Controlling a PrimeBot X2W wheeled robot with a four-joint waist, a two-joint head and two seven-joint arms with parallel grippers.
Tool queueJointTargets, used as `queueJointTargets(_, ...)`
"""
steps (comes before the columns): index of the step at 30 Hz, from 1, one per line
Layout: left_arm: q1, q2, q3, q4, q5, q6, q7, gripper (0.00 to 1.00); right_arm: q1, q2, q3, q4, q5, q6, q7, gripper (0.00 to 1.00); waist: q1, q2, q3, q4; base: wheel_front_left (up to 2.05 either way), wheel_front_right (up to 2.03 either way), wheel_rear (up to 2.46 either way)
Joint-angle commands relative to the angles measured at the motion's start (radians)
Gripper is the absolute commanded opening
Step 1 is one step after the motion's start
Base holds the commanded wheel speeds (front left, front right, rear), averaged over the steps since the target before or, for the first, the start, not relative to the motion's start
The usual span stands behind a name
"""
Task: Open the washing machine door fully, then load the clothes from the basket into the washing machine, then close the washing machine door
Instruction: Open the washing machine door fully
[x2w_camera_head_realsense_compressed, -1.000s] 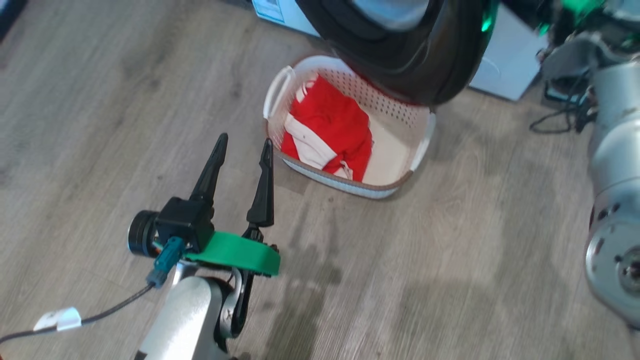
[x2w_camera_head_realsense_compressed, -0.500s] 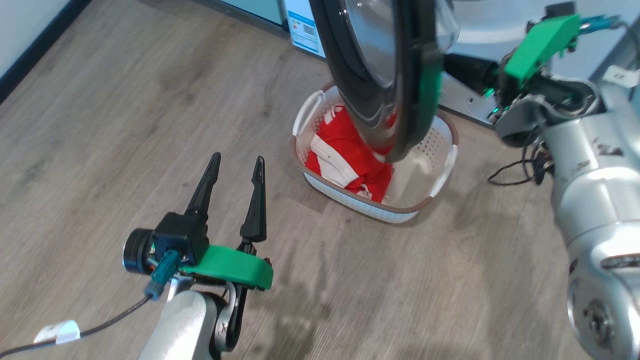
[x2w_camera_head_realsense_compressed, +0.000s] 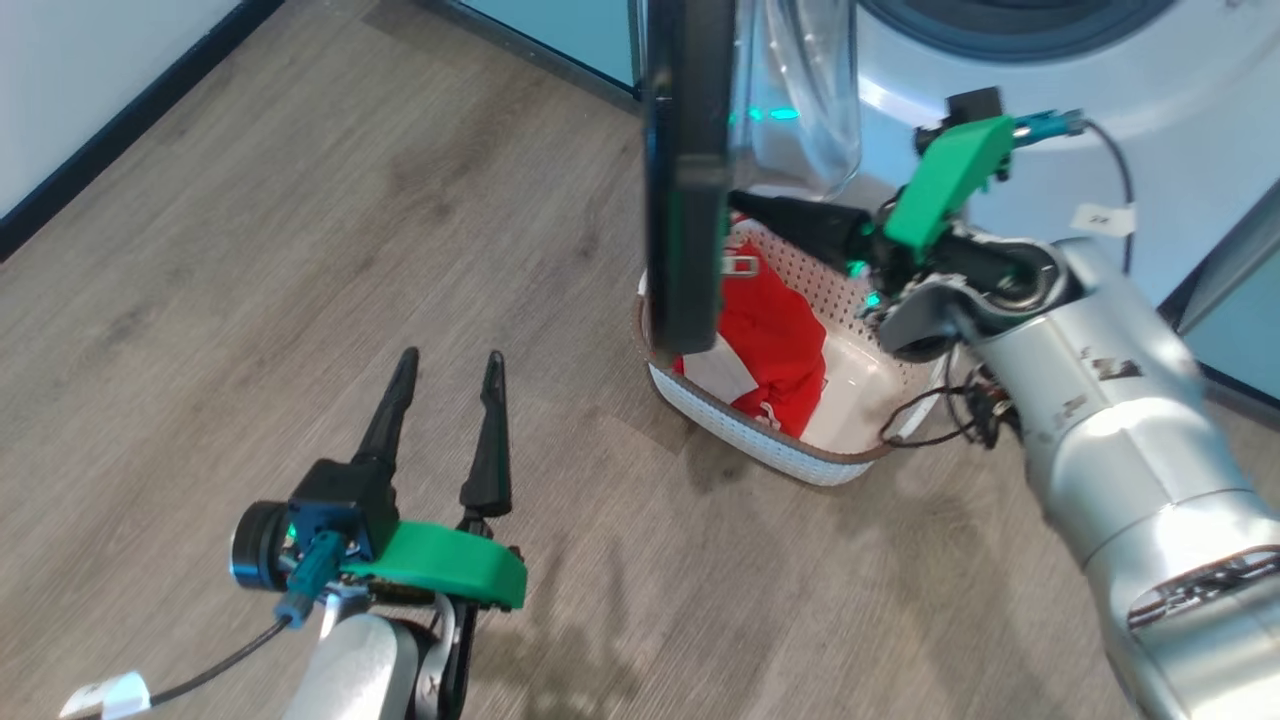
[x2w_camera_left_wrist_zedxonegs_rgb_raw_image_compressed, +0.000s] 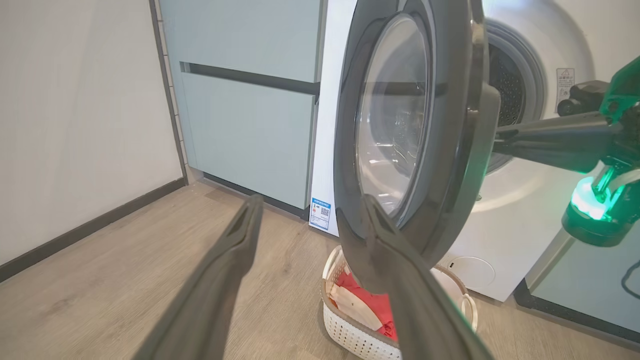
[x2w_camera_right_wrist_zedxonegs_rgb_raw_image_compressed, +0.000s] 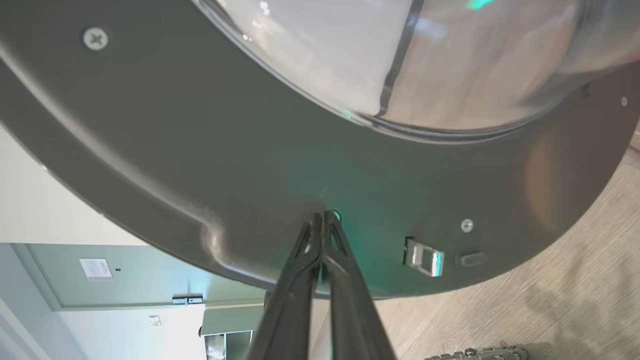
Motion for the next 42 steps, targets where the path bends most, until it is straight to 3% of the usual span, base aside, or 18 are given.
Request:
queueJointTargets(1,-0.016,0.009,0.036,-0.034,0.011,0.000,-0.010,1.00,-0.018,0.025,0.019,-0.037,0.019,0.001,-0.012,0.00,0.0001,-0.0001,-0.001,0.001,0.00,0.00,0.00)
queueJointTargets(7,-0.001,0.009,0.056,-0.041,0.018,0.000,-0.010,1.00,-0.024,0.025,0.170,-0.055,0.145,0.001,-0.078,0.00,0.0001,-0.0001,-0.009,-0.001,0.00,0.00,0.00)
queueJointTargets(14,0.003,0.009,0.082,-0.039,0.030,0.000,-0.010,1.00,-0.021,0.011,0.221,-0.043,0.125,0.001,-0.214,0.00,0.0001,-0.0001,-0.034,-0.015,0.00,0.00,0.00)
queueJointTargets(21,0.007,0.009,0.123,-0.030,0.042,-0.001,-0.010,1.00,0.129,-0.112,0.296,-0.295,-0.081,0.001,-0.464,0.00,0.0001,-0.0001,-0.071,-0.070,0.00,0.00,0.00)
queueJointTargets(26,0.004,0.009,0.166,-0.037,0.045,-0.005,-0.010,1.00,0.246,-0.232,0.395,-0.450,-0.340,0.001,-0.703,0.00,0.0001,-0.0001,-0.089,-0.118,0.00,0.00,0.00)
queueJointTargets(29,0.006,0.009,0.198,-0.039,0.048,-0.007,-0.010,1.00,0.289,-0.273,0.411,-0.473,-0.507,0.001,-0.845,0.00,0.0001,-0.0001,-0.093,-0.151,0.00,0.00,0.00)
queueJointTargets(31,0.009,0.009,0.216,-0.039,0.051,-0.011,-0.010,1.00,0.313,-0.273,0.380,-0.454,-0.620,0.001,-0.904,0.00,0.0001,-0.0001,-0.097,-0.171,0.00,0.00,0.00)
queueJointTargets(35,0.017,0.009,0.241,-0.037,0.056,-0.023,-0.010,1.00,0.398,-0.208,0.199,-0.458,-0.806,0.001,-0.938,0.00,0.0001,-0.0001,-0.100,-0.202,0.00,0.00,0.00)
queueJointTargets(39,0.024,0.009,0.254,-0.032,0.059,-0.032,-0.010,1.00,0.549,-0.086,-0.064,-0.581,-1.025,0.001,-0.940,0.00,0.0001,-0.0001,-0.099,-0.227,0.00,0.00,0.00)
queueJointTargets(42,0.026,0.009,0.255,-0.029,0.058,-0.035,-0.010,1.00,0.678,-0.007,-0.200,-0.707,-1.177,0.001,-0.940,0.00,0.0001,-0.0001,-0.097,-0.236,0.00,0.00,0.00)
